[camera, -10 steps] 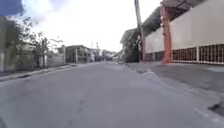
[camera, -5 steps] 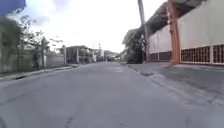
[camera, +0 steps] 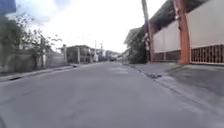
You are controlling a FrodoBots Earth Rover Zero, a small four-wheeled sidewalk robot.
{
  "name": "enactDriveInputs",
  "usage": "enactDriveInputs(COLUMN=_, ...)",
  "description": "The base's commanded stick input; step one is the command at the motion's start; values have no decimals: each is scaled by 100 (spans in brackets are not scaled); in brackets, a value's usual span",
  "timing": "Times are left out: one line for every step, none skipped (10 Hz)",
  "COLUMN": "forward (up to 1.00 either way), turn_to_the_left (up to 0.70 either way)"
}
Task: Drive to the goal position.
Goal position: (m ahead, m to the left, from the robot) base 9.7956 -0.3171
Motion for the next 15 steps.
enactDriveInputs(forward=100, turn_to_the_left=6)
enactDriveInputs(forward=100, turn_to_the_left=6)
enactDriveInputs(forward=100, turn_to_the_left=6)
enactDriveInputs(forward=100, turn_to_the_left=6)
enactDriveInputs(forward=100, turn_to_the_left=6)
enactDriveInputs(forward=100, turn_to_the_left=6)
enactDriveInputs(forward=100, turn_to_the_left=6)
enactDriveInputs(forward=100, turn_to_the_left=6)
enactDriveInputs(forward=100, turn_to_the_left=6)
enactDriveInputs(forward=100, turn_to_the_left=6)
enactDriveInputs(forward=100, turn_to_the_left=6)
enactDriveInputs(forward=100, turn_to_the_left=6)
enactDriveInputs(forward=100, turn_to_the_left=6)
enactDriveInputs(forward=100, turn_to_the_left=6)
enactDriveInputs(forward=100, turn_to_the_left=6)
